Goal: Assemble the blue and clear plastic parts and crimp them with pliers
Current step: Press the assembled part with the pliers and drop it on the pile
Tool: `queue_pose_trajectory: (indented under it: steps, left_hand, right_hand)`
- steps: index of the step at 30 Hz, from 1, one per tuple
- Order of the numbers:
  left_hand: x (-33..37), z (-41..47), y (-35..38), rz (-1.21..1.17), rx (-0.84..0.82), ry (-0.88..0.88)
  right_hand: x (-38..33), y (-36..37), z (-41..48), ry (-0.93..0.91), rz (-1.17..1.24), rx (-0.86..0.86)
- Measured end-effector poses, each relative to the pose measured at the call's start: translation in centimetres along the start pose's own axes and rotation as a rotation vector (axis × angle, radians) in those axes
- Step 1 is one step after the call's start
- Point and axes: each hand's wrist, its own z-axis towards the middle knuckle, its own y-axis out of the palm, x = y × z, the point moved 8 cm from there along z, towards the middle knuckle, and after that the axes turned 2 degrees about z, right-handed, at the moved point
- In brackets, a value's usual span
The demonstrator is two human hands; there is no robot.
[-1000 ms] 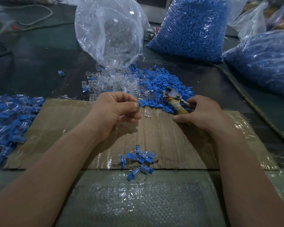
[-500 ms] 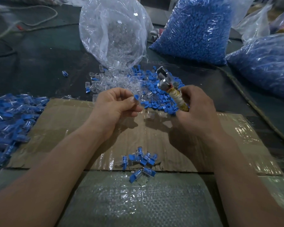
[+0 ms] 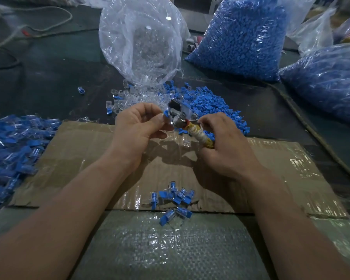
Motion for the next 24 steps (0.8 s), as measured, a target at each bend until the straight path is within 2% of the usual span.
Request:
queue_pose_trajectory:
  steps: [10, 24]
  left_hand:
    - [-0.21, 0.01, -0.01, 0.031, 0.010, -0.009]
    - [0.15, -0.09, -0.01, 0.147, 0.037, 0.081]
  right_hand:
    - [0.28, 0.42, 0.16, 0.004, 0.005, -0.022]
    - [-0.41, 0.12, 0.28, -0.007, 0.035, -0.004]
